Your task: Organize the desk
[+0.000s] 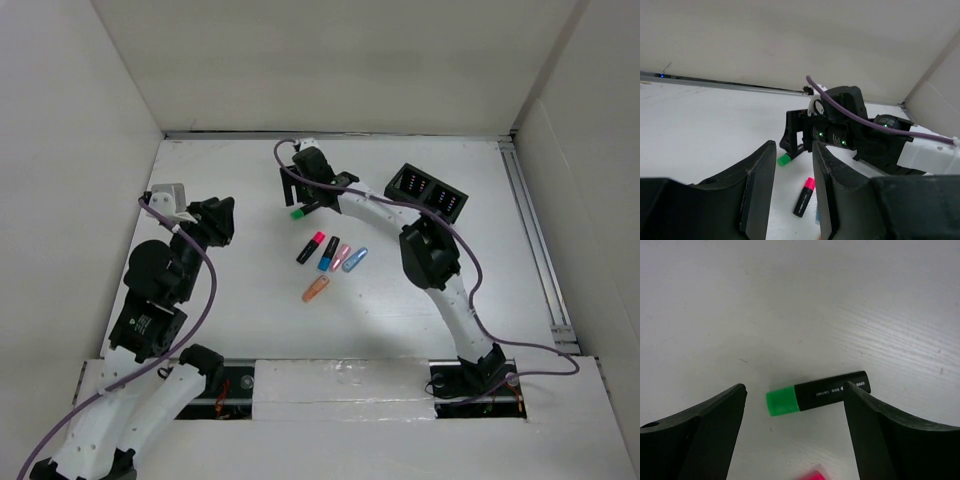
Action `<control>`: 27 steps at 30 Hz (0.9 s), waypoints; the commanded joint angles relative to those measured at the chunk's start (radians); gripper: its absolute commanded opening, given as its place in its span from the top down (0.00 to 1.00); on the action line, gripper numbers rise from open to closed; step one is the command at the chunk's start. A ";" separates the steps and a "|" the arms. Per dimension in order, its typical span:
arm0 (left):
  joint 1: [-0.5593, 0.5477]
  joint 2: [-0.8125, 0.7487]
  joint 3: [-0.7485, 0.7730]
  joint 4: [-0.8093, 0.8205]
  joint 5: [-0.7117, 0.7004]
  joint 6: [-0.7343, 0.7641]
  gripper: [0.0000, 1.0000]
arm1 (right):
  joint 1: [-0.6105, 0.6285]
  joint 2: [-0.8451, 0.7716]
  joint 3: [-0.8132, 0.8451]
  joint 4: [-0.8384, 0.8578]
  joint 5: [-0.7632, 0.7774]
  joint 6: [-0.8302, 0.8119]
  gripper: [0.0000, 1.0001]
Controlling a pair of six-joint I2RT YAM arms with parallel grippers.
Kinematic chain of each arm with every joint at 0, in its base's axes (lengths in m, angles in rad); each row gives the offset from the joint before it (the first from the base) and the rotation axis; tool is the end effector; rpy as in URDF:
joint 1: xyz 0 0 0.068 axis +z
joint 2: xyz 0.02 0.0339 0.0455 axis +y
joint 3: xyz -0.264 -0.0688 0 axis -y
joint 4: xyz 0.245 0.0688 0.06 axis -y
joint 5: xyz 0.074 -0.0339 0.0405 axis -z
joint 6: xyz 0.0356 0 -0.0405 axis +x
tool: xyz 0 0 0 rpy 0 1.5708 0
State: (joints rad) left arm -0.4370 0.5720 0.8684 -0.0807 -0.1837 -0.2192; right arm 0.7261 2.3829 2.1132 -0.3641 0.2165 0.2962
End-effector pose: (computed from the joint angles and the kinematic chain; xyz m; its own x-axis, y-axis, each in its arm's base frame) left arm 0.1126 -0.0454 0.4087 0.1339 -0.2985 -0.9450 0.2905 0.9235 -0.2506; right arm 0.4174 0.3604 0.2233 -0.5751 -0.1294 -0.8078 -0.3672 0.9232 0.1135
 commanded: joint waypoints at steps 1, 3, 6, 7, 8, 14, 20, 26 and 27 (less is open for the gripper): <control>-0.003 -0.015 0.032 0.032 0.010 -0.006 0.68 | -0.014 -0.074 -0.045 -0.004 0.050 0.102 0.16; -0.003 -0.020 0.030 0.032 0.021 -0.008 0.67 | -0.014 -0.102 -0.125 0.028 0.037 0.130 0.16; -0.003 -0.024 0.026 0.039 0.033 -0.009 0.67 | -0.014 -0.119 -0.162 0.030 0.032 0.150 0.16; -0.003 -0.024 0.027 0.038 0.035 -0.009 0.66 | -0.014 -0.126 -0.198 0.037 0.032 0.162 0.16; -0.003 -0.023 0.027 0.038 0.038 -0.011 0.66 | -0.014 -0.131 -0.217 0.051 0.020 0.169 0.16; -0.003 -0.024 0.018 0.045 0.052 -0.014 0.66 | -0.068 -0.130 -0.321 0.177 -0.158 0.264 0.10; -0.003 -0.032 0.018 0.045 0.052 -0.011 0.65 | -0.102 -0.093 -0.262 0.189 -0.169 0.297 0.09; -0.003 -0.046 0.017 0.044 0.039 -0.005 0.65 | -0.102 0.015 -0.072 0.062 -0.122 0.256 0.14; -0.003 -0.056 0.018 0.044 0.039 -0.005 0.65 | -0.091 0.042 -0.043 0.018 -0.111 0.245 0.15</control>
State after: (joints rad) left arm -0.4370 0.5392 0.8684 -0.0799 -0.1436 -0.2256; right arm 0.6052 2.3795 1.9785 -0.2726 0.0803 0.5652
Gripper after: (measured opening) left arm 0.349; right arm 0.855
